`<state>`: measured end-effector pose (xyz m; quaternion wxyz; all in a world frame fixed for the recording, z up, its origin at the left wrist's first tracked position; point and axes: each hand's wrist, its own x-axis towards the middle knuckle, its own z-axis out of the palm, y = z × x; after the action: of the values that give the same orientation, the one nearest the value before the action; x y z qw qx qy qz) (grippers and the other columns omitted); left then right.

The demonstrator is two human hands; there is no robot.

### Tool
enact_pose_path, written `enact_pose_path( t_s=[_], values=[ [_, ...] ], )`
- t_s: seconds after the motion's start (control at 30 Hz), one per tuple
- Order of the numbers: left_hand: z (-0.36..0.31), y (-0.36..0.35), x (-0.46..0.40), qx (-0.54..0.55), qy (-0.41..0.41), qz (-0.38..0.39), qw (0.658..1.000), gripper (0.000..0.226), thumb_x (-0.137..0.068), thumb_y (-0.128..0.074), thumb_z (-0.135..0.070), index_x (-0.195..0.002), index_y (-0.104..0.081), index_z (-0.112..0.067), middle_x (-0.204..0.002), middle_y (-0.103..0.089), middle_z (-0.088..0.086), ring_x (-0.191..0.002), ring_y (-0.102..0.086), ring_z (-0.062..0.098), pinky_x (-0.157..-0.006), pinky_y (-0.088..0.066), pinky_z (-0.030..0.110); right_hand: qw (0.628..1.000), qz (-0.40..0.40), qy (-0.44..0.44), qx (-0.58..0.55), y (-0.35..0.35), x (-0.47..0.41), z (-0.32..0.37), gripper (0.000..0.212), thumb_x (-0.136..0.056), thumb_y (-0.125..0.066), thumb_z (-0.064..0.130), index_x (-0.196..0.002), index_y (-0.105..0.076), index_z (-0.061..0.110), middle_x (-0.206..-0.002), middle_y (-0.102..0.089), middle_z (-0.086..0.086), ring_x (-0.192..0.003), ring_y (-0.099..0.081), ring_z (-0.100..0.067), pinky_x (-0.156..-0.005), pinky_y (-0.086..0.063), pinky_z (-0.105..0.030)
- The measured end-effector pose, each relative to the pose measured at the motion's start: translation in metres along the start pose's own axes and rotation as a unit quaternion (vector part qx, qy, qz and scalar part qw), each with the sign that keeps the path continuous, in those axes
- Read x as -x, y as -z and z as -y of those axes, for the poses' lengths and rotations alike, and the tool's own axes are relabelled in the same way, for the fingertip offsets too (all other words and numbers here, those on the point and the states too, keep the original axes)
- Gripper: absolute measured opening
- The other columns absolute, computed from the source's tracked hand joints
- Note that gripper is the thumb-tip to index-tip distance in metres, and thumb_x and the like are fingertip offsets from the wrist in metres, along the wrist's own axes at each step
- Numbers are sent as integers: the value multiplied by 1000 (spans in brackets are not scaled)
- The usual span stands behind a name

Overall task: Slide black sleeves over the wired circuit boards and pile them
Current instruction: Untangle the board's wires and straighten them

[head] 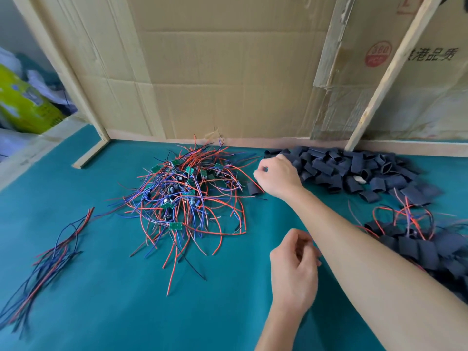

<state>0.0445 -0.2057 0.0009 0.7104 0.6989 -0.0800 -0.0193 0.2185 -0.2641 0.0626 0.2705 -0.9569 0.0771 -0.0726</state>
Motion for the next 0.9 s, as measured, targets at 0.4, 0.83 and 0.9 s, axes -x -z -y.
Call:
enact_pose_path(
  t_s=[0.4,0.83,0.9],
  values=[
    [-7,6,1,22,-8,-10,1000,43,-90,-54,-9,-59,-44,-37,-59,-39,-17,-64,-26,5,-52,-25,22,994,71,-9,84,-33,-13,24,22,-93,-61,40,-99,-72,22,-112,-66,-10,-102,-63,-35,-76,-47,-34],
    [-5,6,3,5,15,-12,1000,31,-85,-56,-18,-62,-37,-26,-62,-39,-14,-67,-28,9,-56,-26,30,994,73,-24,72,-44,-6,28,34,-72,-72,47,-79,-65,14,-86,-64,-3,-72,-59,-25,-57,-38,-27],
    [-8,6,3,3,11,-15,1000,32,-86,-55,-22,-61,-36,-29,-62,-36,-15,-67,-25,9,-55,-24,30,996,80,-45,19,-39,-7,27,37,-67,-73,48,-71,-60,14,-80,-63,-4,-72,-59,-26,-56,-37,-27]
  ],
)
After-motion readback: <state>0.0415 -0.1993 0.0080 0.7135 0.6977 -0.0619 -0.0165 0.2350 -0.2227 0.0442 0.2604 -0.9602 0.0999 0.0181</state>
